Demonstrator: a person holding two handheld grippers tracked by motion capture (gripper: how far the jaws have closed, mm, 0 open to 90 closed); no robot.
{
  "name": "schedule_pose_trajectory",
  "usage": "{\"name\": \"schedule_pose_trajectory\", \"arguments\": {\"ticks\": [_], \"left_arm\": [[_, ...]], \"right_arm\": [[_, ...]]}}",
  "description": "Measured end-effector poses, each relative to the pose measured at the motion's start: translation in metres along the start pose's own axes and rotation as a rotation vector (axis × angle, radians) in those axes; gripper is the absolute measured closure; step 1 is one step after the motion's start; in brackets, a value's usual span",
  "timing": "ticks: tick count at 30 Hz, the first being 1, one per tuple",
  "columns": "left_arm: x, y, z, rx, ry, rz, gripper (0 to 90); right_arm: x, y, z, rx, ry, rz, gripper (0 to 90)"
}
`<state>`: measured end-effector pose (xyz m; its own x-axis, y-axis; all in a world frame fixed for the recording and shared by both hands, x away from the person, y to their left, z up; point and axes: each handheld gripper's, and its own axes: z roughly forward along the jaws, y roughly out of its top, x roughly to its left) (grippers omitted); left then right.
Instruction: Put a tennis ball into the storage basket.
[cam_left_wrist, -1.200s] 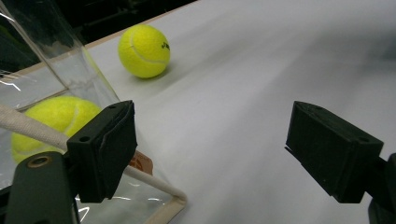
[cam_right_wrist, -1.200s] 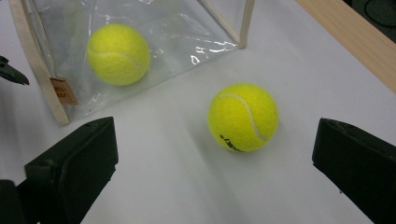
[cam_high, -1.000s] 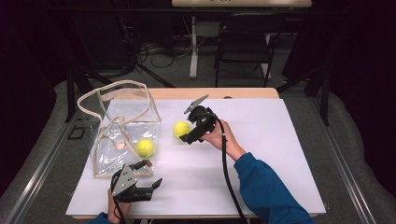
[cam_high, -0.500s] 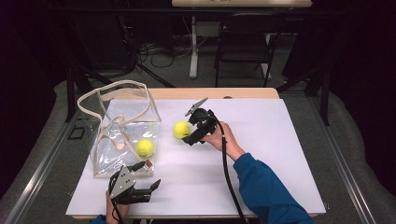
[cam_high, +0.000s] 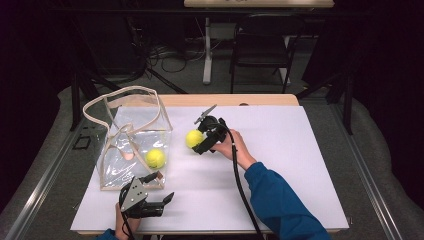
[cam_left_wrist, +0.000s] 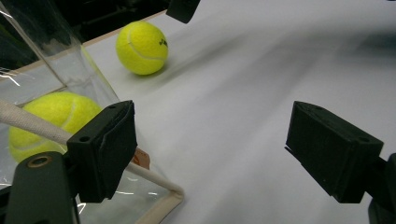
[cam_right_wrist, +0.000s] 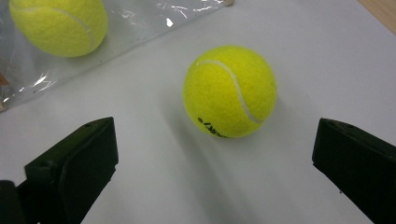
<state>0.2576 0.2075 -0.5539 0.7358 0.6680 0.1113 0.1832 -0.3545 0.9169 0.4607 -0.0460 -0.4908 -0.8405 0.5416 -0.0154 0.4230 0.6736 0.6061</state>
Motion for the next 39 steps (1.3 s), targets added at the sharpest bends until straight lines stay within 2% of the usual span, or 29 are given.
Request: {"name": "schedule_pose_trajectory", "arguments": {"ticks": [14,25,36,39], "left_arm": [[0.001,0.000,0.001,0.005,-0.007,0.007,15.9],[-0.002,0.001,0.003,0.003,-0.008,0.012,15.9],[-0.001,0.001,0.003,0.003,-0.013,0.010,15.9],[-0.001,0.001,0.002,0.004,-0.015,0.009,15.8]], "right_arm": [[-0.001,0.007,0.019,0.025,-0.024,-0.001,0.0],[-0.008,0.016,0.025,0.011,0.003,0.041,0.0],[-0.009,0.017,0.040,0.010,0.007,0.056,0.0],[-0.009,0.017,0.043,0.019,0.011,0.046,0.0]]}}
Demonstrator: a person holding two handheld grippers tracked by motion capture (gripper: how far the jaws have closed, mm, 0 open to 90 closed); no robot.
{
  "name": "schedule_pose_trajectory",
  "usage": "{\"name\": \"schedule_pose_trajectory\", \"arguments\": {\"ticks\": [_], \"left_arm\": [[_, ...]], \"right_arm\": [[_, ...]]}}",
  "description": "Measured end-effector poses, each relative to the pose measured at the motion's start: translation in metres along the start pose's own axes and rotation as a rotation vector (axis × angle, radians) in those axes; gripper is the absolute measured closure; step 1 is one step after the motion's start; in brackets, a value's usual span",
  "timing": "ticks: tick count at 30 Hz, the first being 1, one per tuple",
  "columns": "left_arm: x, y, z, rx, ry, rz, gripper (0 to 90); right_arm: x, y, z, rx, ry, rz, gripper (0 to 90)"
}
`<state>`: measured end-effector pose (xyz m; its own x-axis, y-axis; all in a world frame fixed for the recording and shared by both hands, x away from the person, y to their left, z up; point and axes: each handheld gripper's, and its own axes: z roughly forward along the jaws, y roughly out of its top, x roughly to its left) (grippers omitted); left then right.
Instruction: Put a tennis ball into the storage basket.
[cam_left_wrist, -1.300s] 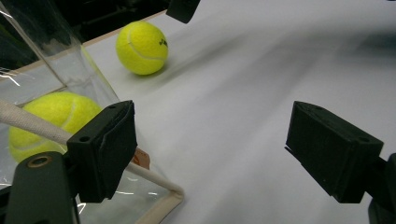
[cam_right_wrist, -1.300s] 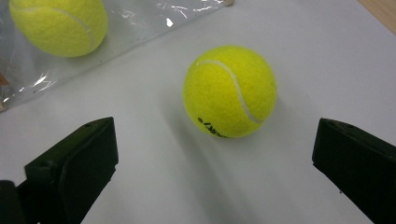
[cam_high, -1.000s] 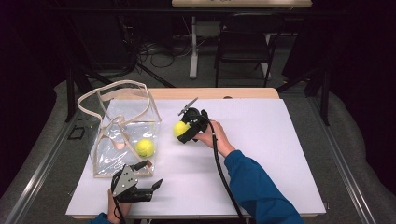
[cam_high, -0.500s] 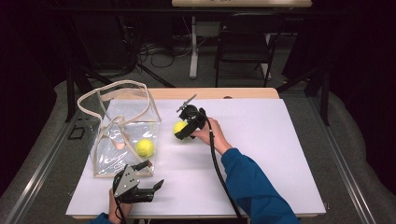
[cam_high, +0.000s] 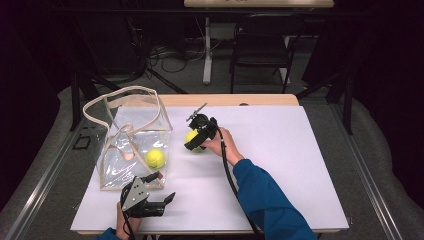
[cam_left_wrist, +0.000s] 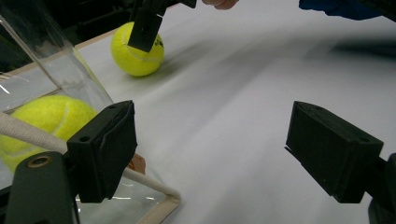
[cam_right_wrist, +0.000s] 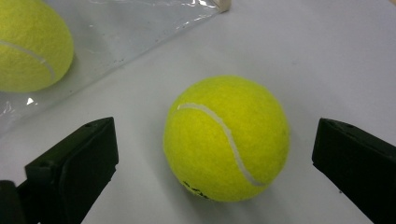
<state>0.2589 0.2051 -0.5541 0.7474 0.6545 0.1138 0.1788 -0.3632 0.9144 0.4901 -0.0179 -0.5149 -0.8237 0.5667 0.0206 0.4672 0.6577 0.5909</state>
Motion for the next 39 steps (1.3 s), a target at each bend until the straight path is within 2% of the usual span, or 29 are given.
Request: {"name": "schedule_pose_trajectory", "arguments": {"ticks": [10,22,30,32,39], "left_arm": [[-0.001,0.000,0.000,0.000,0.002,0.000,15.9],[-0.001,0.000,0.000,0.000,0.004,-0.001,15.9],[-0.002,0.000,0.000,0.000,0.003,0.000,15.8],[-0.001,0.000,0.001,0.002,0.000,-0.001,15.8],[-0.002,0.000,0.000,0.001,-0.001,-0.001,15.9]], "right_arm": [[-0.003,-0.003,0.004,0.007,0.010,0.026,1.9],[-0.004,-0.005,0.010,0.029,0.004,0.032,10.1],[-0.004,-0.006,0.011,0.040,-0.006,0.038,11.0],[-0.006,-0.007,0.012,0.043,-0.011,0.038,21.5],[-0.005,-0.007,0.013,0.045,-0.012,0.035,25.8]]}}
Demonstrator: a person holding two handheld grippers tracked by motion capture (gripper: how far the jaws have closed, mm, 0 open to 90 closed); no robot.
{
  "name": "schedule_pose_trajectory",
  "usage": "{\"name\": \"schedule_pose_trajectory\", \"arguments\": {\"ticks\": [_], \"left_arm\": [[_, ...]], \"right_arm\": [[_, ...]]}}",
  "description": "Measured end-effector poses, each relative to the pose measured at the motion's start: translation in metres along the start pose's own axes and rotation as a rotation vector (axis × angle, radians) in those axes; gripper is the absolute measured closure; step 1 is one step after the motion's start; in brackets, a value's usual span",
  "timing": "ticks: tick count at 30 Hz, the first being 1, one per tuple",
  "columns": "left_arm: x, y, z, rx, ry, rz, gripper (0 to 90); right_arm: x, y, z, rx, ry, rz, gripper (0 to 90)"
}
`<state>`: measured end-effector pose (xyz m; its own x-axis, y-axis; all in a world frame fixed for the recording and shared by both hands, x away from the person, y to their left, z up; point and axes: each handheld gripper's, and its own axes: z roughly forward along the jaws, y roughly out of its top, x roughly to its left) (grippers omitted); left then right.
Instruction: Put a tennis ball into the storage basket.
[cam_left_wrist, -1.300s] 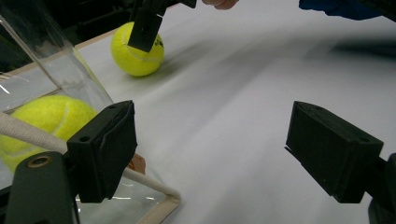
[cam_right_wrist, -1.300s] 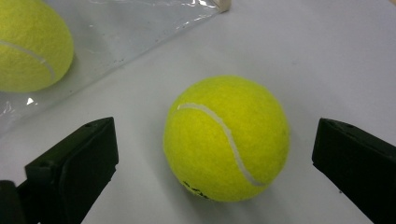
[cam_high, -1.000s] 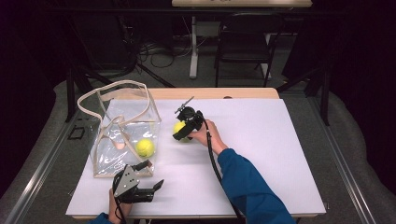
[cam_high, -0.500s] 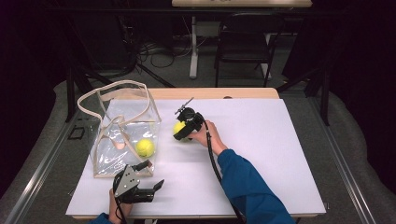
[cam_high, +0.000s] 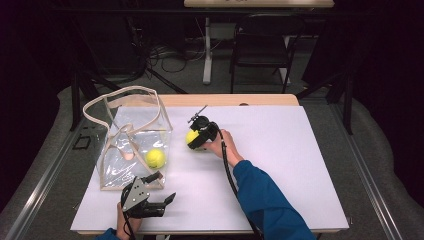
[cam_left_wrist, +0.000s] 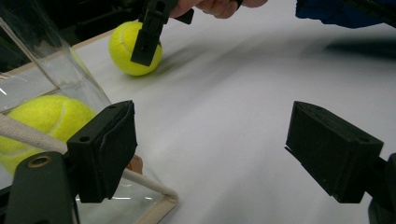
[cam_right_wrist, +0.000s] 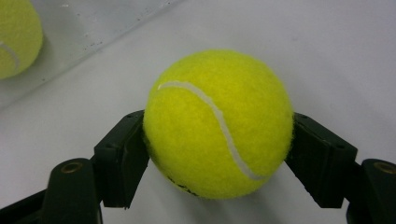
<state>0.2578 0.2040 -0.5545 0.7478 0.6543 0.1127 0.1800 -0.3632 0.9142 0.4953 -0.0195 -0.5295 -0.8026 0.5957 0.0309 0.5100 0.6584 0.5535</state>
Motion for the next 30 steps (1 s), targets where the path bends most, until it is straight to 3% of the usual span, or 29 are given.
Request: {"name": "schedule_pose_trajectory", "arguments": {"ticks": [10,21,30], "left_arm": [[0.000,0.000,0.000,0.001,-0.001,0.002,15.9],[0.000,0.000,-0.001,-0.002,0.004,0.003,15.8],[-0.001,0.000,0.000,0.000,0.002,0.002,15.9]], "right_arm": [[-0.003,-0.002,-0.009,-0.015,-0.007,0.013,26.2],[0.008,-0.001,-0.016,-0.020,-0.002,-0.047,26.2],[0.008,-0.002,-0.026,-0.036,-0.002,-0.042,26.4]]}}
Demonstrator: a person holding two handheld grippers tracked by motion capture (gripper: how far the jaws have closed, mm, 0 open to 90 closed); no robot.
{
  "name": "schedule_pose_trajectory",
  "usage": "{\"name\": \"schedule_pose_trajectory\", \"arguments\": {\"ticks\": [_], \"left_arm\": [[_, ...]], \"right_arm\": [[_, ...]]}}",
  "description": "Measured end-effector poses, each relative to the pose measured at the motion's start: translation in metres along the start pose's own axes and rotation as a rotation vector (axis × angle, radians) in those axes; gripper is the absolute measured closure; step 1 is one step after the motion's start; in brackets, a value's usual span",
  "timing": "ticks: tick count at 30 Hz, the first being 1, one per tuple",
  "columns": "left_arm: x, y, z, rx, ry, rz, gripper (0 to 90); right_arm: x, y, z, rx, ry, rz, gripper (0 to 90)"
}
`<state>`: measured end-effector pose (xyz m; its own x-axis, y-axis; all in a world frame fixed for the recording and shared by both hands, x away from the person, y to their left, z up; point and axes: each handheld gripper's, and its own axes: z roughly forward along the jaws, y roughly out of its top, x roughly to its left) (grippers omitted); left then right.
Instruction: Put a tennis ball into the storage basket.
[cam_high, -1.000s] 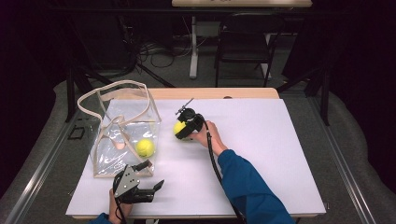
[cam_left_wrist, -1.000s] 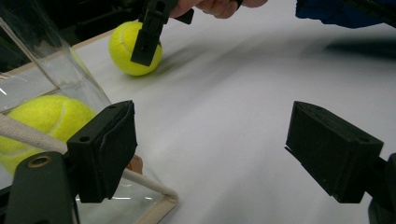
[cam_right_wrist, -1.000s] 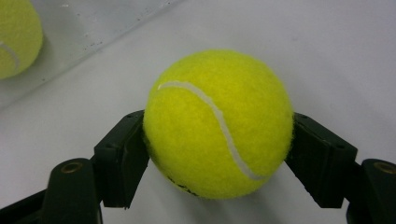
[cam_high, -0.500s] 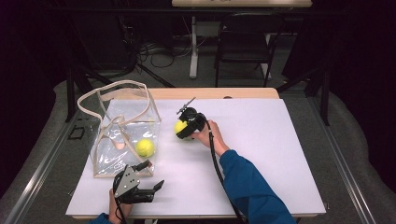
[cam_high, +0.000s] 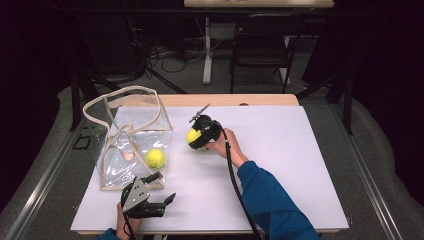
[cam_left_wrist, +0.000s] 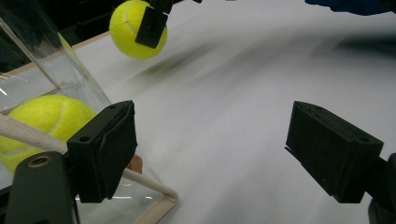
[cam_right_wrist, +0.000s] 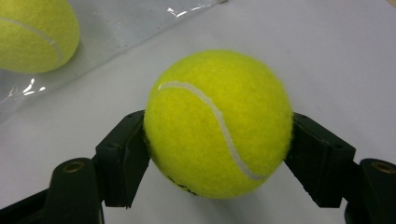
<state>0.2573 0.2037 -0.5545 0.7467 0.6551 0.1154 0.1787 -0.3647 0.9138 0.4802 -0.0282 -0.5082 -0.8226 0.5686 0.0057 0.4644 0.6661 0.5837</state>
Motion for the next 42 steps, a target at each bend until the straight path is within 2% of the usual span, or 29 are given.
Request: {"name": "schedule_pose_trajectory", "arguments": {"ticks": [15,17,28,42], "left_arm": [[0.000,0.000,0.000,0.002,-0.001,0.008,15.9],[0.000,0.000,0.000,0.000,0.001,0.000,15.9],[0.000,0.000,0.000,-0.001,-0.001,0.001,15.9],[0.000,0.000,0.000,-0.001,0.000,0.007,15.9]], "right_arm": [[-0.001,0.000,-0.008,-0.007,0.002,-0.011,26.4],[-0.003,-0.001,-0.016,-0.012,0.009,-0.003,26.4],[0.001,0.003,-0.027,-0.016,0.003,-0.035,26.5],[-0.001,0.007,-0.039,-0.025,-0.004,-0.032,26.5]]}}
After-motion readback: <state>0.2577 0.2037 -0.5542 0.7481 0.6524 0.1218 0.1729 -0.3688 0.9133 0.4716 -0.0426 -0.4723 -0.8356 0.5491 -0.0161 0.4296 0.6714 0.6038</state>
